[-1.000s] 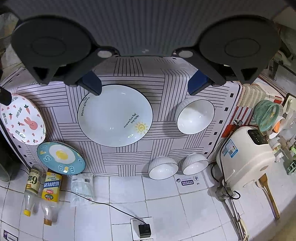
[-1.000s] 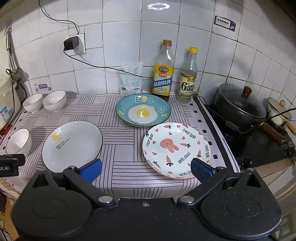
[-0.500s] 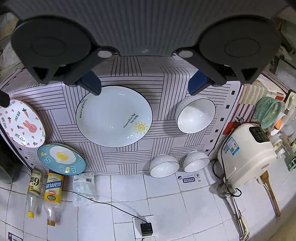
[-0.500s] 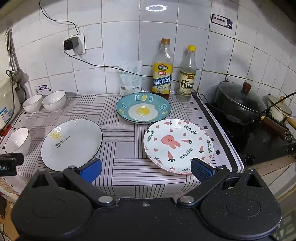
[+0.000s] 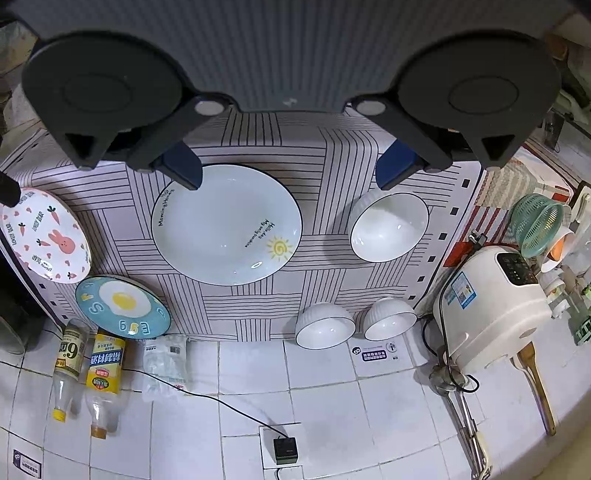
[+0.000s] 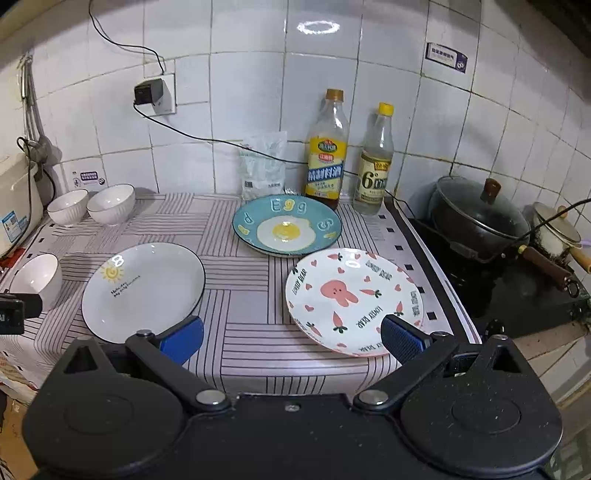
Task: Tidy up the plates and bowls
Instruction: 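Close the left gripper on the sun plate rim while the right gripper grips its other side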
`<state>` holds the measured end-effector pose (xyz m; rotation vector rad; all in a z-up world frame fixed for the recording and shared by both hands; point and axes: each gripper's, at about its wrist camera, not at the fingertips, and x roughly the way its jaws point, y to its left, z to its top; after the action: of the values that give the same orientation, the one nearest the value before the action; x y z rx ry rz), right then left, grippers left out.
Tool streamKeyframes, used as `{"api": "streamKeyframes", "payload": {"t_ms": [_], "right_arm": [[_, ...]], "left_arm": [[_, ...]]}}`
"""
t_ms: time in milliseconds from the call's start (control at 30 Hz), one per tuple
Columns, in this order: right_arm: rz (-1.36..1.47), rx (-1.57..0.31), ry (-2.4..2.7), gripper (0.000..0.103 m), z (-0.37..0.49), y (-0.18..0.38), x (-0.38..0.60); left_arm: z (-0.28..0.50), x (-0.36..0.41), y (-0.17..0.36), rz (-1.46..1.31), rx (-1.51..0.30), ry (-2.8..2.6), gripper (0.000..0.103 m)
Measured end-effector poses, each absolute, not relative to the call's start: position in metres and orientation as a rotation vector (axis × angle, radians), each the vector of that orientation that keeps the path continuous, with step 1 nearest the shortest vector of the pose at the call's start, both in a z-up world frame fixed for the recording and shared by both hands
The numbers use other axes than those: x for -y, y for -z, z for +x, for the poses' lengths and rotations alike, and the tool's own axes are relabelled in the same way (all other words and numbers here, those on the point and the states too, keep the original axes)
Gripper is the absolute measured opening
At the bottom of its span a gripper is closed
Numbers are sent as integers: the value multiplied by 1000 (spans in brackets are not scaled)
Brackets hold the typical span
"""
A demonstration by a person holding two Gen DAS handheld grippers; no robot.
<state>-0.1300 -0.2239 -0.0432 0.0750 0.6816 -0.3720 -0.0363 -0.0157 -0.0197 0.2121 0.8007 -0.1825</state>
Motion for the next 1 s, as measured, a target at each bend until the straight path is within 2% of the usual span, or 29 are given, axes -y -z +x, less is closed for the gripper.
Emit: {"api": "streamKeyframes", "payload": {"t_ms": [267, 633, 733, 900, 1000], "right_arm": [[104, -488, 274, 103, -132, 55, 220], [70, -500, 24, 102, -63, 102, 211], [44, -515, -36, 99, -44, 125, 203], [109, -576, -89, 95, -18, 160, 207], [193, -602, -109, 87, -7, 174, 211]], "left_arm": [[-17, 2, 23, 166, -813, 228, 102], [44, -1, 79, 52, -871, 323, 99], [55, 3, 100, 75, -888, 325, 97], [76, 0, 134, 73, -952, 333, 83], [89, -6, 151, -20, -984, 339, 82]]}}
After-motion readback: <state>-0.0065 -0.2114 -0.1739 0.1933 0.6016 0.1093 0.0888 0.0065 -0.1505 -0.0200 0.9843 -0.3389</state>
